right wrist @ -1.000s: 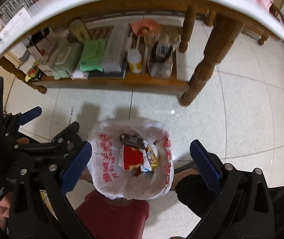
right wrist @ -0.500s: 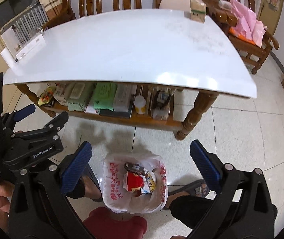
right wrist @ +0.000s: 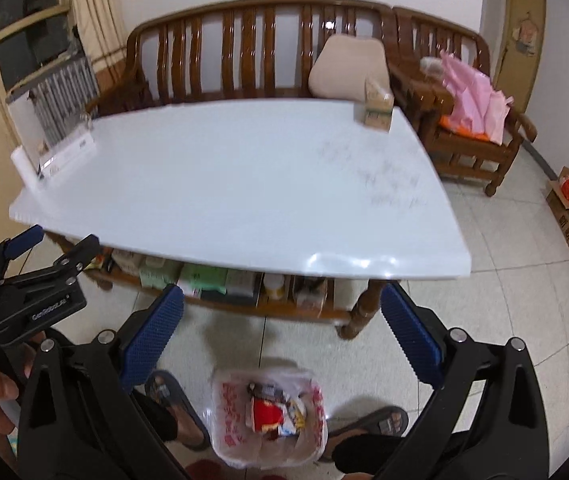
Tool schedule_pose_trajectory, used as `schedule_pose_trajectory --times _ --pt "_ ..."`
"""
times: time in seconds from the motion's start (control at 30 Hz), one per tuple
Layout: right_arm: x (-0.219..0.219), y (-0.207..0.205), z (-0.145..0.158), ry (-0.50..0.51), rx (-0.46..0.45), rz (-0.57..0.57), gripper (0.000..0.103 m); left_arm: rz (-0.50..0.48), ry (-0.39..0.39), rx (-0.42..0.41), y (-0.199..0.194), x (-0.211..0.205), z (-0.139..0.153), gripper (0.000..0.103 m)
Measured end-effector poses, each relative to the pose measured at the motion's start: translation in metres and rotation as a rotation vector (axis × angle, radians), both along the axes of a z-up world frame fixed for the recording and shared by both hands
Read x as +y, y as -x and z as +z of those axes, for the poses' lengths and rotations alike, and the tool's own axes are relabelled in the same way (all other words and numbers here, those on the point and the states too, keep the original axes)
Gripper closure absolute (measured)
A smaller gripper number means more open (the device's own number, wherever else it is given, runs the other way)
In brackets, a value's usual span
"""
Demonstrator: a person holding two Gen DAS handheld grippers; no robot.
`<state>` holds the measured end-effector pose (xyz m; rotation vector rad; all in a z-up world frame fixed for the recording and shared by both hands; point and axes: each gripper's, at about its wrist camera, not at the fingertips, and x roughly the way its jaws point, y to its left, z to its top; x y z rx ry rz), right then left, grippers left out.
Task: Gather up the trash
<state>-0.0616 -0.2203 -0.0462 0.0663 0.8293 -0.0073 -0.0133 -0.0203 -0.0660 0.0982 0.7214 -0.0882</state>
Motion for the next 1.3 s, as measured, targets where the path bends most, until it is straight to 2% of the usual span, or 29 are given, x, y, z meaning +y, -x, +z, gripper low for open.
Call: schedule_pose_trajectory --times 0.2,0.4,1.3 --pt "-0.004 -0.008 0.02 0.009 -0.056 -0.034 0.007 0.022 0.025 -0.045 -0.007 0.015 0.024 0.008" --pt "-0.001 -0.008 0.025 0.027 -0.078 -0.036 0.007 0.03 0.026 -0.061 -0.006 0.022 0.033 0.008" --pt "-0.001 -0.009 0.027 0.028 -0.085 -0.034 0.007 0.036 0.03 -0.058 -0.001 0.025 0.035 0.008"
